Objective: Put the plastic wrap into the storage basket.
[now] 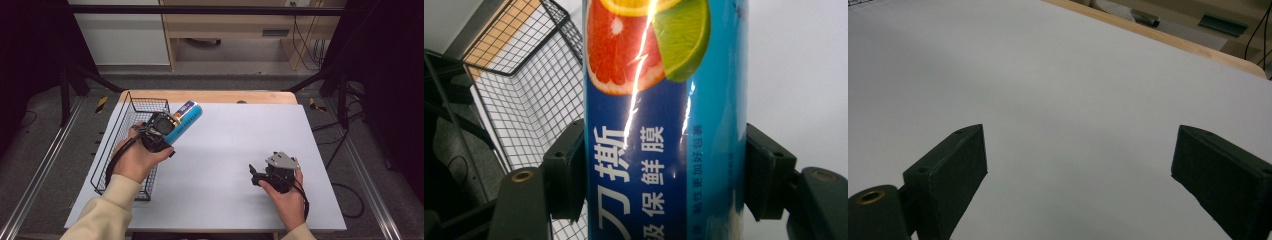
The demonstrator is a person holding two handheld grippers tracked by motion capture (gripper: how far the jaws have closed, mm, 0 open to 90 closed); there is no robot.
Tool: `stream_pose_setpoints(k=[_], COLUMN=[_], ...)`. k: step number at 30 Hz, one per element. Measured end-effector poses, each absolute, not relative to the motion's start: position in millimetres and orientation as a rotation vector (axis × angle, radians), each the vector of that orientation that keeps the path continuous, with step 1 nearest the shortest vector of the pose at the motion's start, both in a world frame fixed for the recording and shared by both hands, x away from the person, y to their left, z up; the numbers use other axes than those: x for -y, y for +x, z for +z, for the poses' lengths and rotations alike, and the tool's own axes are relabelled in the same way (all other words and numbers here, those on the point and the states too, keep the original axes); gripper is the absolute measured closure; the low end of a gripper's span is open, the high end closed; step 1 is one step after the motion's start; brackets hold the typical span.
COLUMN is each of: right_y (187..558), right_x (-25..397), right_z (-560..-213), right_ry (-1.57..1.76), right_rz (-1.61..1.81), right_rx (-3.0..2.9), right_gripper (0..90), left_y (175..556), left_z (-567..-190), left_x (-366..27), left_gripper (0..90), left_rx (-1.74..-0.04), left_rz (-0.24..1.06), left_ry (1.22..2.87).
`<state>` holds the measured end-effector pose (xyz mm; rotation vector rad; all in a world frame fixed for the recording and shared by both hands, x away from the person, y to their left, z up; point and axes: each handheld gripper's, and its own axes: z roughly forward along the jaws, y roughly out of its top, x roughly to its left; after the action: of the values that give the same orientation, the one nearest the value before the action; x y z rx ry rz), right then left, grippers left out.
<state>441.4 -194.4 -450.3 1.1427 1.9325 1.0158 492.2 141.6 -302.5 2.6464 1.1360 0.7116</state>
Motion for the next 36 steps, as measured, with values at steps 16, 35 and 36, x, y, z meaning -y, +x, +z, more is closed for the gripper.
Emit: stream_pose_setpoints(k=[16,35,36], right_y=[421.5,431.8,431.7], right_x=[196.8,198.4,198.8], right_z=[-446.5,-450.9,-450.8], right_ry=[1.132,1.144,1.144], right_rz=[1.111,1.086,1.085], right_rx=[-1.987,-2.022,-2.021], right_gripper=[7.5,7.5,7.5], left_y=[476.2,466.5,466.5], left_z=[-299.9,-310.2,-310.2], left_x=[-161.1,-179.0,-179.0], left_gripper=[32.0,32.0,32.0], left_rx=[-1.274,-1.366,-1.366], left_rz=[0.734,0.702,0.702], left_ry=[2.64,2.611,2.611])
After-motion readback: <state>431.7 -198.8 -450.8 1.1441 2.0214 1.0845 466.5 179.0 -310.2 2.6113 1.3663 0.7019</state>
